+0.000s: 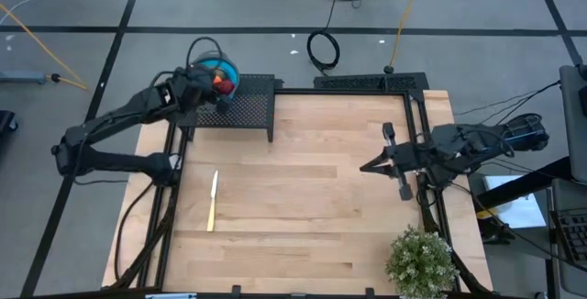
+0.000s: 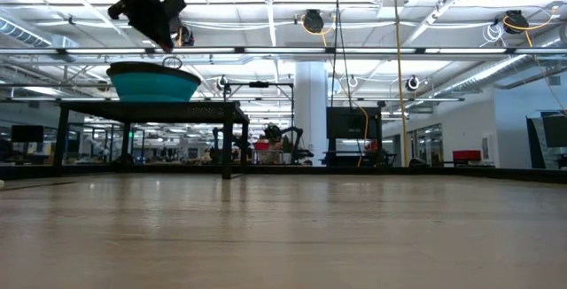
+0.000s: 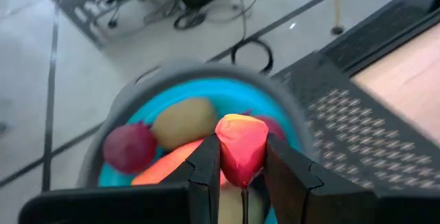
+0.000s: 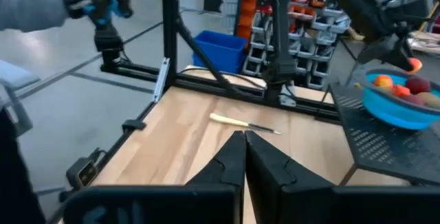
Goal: Pick & Place Fruit
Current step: Put the pear into the blue strainer bowl on the shelf
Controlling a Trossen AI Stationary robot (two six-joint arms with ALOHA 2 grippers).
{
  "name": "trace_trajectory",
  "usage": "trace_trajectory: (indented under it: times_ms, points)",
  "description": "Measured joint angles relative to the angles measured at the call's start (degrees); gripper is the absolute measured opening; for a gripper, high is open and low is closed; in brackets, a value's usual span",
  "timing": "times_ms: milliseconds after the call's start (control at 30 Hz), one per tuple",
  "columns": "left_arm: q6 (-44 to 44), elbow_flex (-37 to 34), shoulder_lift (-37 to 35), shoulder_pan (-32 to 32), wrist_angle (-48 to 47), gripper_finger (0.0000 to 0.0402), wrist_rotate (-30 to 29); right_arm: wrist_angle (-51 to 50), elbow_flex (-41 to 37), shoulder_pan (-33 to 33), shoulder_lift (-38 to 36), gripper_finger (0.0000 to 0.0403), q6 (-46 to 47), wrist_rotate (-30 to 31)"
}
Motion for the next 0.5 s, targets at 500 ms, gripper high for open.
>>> trace_trajectory:
  times_ms: [500]
  points:
    - [-0.04,0.00,0.13,15.77,-5.81,0.0083,9.65,-1.98,-0.02,0.00,-3.81,0.0001,0.90,0.00]
